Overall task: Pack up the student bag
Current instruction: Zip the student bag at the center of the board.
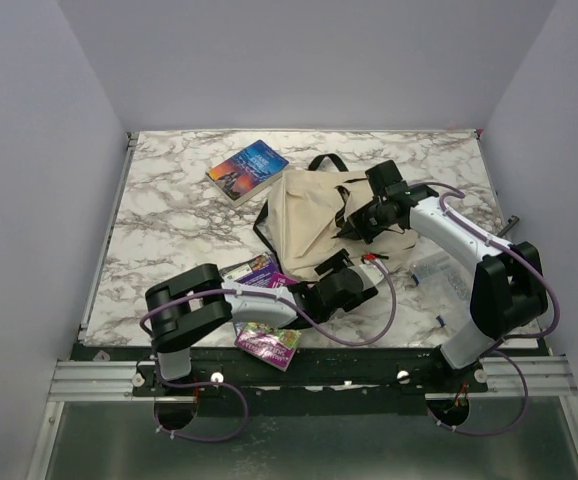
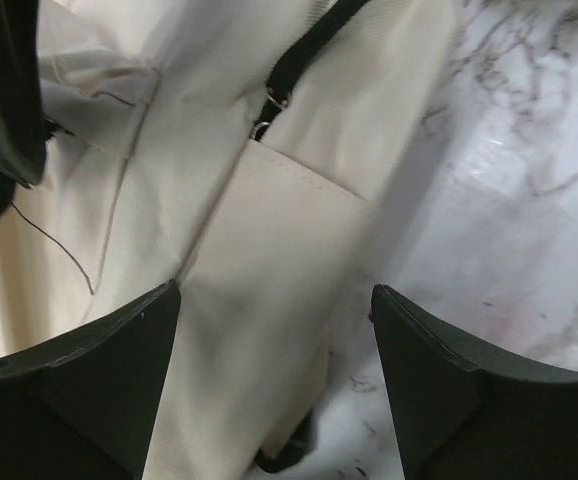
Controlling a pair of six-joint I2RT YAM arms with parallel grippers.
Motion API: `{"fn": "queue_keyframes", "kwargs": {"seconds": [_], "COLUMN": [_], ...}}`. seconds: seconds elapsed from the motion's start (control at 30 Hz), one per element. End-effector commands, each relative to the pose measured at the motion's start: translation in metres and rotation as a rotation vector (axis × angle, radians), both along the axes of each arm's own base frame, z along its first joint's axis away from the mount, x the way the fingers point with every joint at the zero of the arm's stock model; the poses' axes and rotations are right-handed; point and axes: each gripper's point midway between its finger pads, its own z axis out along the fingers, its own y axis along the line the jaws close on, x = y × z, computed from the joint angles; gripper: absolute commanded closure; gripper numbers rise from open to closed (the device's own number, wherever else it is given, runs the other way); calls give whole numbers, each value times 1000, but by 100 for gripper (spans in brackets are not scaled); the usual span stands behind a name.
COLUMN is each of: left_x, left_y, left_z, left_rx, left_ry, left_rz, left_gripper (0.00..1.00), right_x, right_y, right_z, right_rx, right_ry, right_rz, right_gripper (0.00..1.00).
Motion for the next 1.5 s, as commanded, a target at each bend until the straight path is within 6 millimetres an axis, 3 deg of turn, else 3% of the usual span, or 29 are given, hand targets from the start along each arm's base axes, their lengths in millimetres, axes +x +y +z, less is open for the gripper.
{"fn": "queue_keyframes", "kwargs": {"seconds": [0.0, 0.1, 0.23, 0.37, 0.5, 0.77, 1.03, 1.13, 1.27, 1.47], "left_x": [34, 37, 27, 17, 6, -27, -43, -47, -55, -74], "left_y": [3, 1, -11, -17, -22, -30, -33, -34, -37, -44], "left_z": [18, 9, -2, -11, -19, -43, -55, -58, -59, -66], "left_rx": [127, 186, 196, 201, 206, 215, 220, 214, 184, 142], "left_ry": [-196, -220, -197, -176, -153, -91, -68, -57, -27, 15], "left_rz": [81, 71, -9, -63, -132, -271, -325, -339, -366, -425], "left_gripper": [20, 23, 37, 65, 99, 100, 100, 100, 100, 100], "right_x": [-1, -4, -2, 11, 33, 100, 170, 191, 220, 270], "right_y": [11, 11, 11, 14, 14, -4, 8, 13, 0, -9], "right_z": [16, 14, 17, 31, 45, 57, 58, 71, 84, 64], "right_rx": [76, 83, 97, 105, 109, 61, 88, 118, 150, 158], "right_ry": [10, 21, 11, -39, -95, -185, -280, -353, -416, -428], "right_rz": [5, -4, -20, -25, -33, -69, -25, -18, -83, -137], "right_gripper": [99, 99, 99, 99, 99, 99, 99, 99, 99, 99]}}
